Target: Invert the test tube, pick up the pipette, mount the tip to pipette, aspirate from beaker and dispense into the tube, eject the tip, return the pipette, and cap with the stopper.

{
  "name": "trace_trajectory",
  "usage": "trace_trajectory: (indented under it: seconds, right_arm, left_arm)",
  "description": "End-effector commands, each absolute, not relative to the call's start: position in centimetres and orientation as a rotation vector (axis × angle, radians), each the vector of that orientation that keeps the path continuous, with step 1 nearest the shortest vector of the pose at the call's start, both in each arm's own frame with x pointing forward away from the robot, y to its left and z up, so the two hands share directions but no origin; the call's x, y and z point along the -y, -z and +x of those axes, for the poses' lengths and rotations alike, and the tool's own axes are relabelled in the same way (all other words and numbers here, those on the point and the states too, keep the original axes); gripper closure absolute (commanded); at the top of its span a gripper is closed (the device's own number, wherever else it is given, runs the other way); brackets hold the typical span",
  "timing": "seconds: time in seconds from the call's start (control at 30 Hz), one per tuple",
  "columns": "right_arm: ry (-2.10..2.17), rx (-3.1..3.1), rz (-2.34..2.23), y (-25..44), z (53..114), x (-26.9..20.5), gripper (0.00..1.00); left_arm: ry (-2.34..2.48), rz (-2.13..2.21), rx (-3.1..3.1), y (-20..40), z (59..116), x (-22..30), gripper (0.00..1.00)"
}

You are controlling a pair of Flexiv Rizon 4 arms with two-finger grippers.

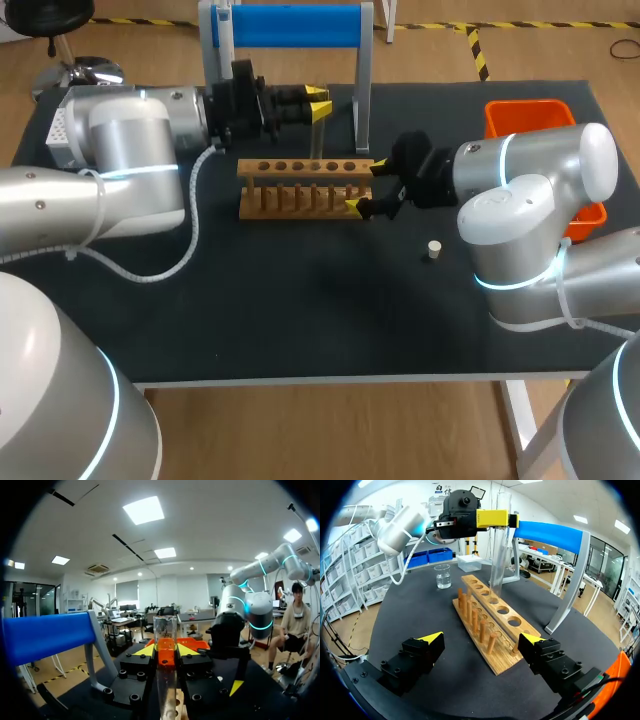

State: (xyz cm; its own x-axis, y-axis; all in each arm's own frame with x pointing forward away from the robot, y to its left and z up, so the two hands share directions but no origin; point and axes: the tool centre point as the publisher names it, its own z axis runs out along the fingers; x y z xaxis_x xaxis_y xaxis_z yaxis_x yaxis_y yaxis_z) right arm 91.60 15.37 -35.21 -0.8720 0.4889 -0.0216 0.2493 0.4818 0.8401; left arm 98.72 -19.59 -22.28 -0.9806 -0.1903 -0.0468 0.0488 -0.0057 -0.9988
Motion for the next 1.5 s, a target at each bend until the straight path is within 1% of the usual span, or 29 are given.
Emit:
trace_trajectory:
  seconds: [0.03,1.5]
  right_arm:
    - [-1.339,-2.472,0.629,35.3,91.6,-15.3,0.00]
    - [-1.339,-2.472,0.629,35.3,91.6,-15.3,0.00]
  left_arm:
    - [2.112,-0.164,-2.096,22.6,98.8,19.7,1.00]
    - [2.131,-0.289,-2.041,25.9,99.0,18.8,1.00]
